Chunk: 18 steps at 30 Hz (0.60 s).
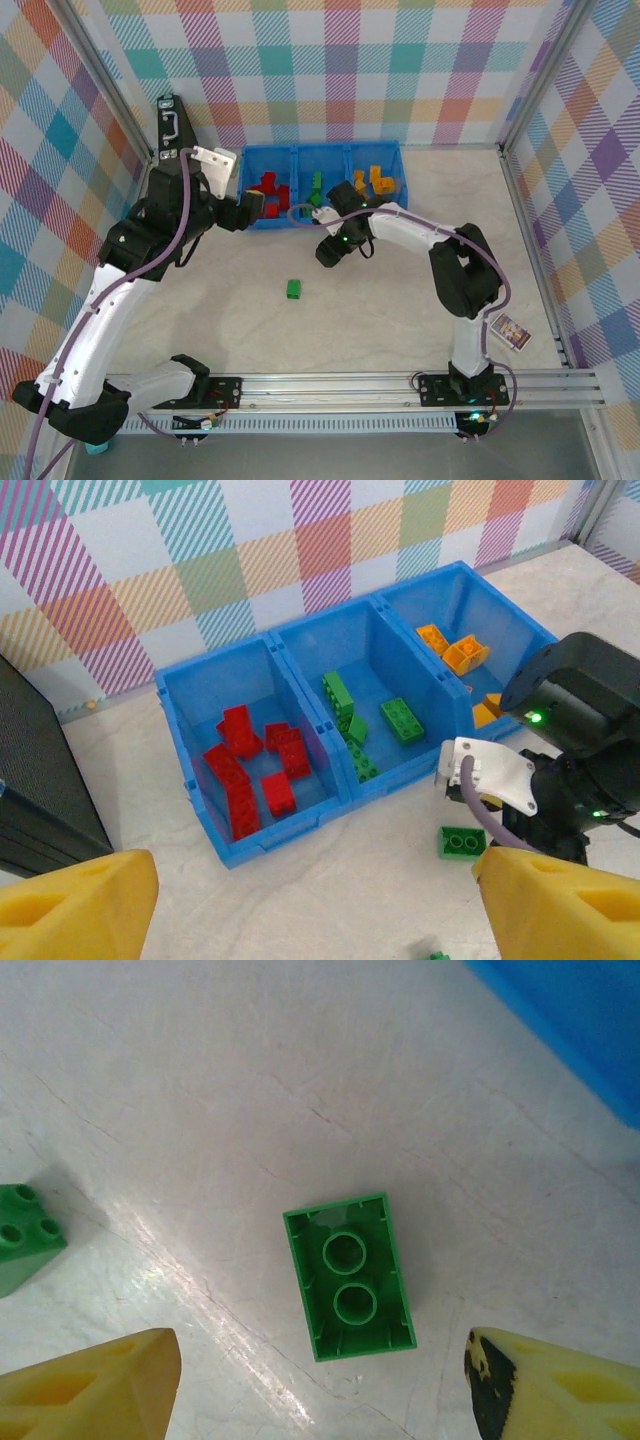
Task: Sort the legos into containers by color
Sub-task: Pick up the lego from the center of the table.
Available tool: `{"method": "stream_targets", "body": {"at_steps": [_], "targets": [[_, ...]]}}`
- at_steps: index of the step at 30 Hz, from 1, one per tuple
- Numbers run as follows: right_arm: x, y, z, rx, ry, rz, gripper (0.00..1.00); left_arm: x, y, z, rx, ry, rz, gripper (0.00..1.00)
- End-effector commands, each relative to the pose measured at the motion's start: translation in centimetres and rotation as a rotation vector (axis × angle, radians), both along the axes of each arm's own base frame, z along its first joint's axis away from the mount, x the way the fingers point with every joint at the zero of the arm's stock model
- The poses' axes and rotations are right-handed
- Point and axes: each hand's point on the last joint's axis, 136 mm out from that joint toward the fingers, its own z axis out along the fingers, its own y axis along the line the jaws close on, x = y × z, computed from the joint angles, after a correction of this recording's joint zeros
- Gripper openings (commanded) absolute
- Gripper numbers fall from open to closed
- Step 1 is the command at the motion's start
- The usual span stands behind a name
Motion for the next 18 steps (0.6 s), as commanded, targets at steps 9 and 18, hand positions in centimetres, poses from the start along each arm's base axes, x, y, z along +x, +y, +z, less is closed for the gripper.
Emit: {"method": "stream_targets", "body": {"at_steps": [9,18], "targets": [[0.7,1.2,-1.0,-0.021,-0.004,0.05,0.78,-1.0,1.3,0.2,0.025,0.019,0.028,0.9],[0.7,1.3,-2.7,-0.046,0.02,0.063,0.7,-1.0,1.3,0.3,0.025,0.016,0.028,0.91]]}}
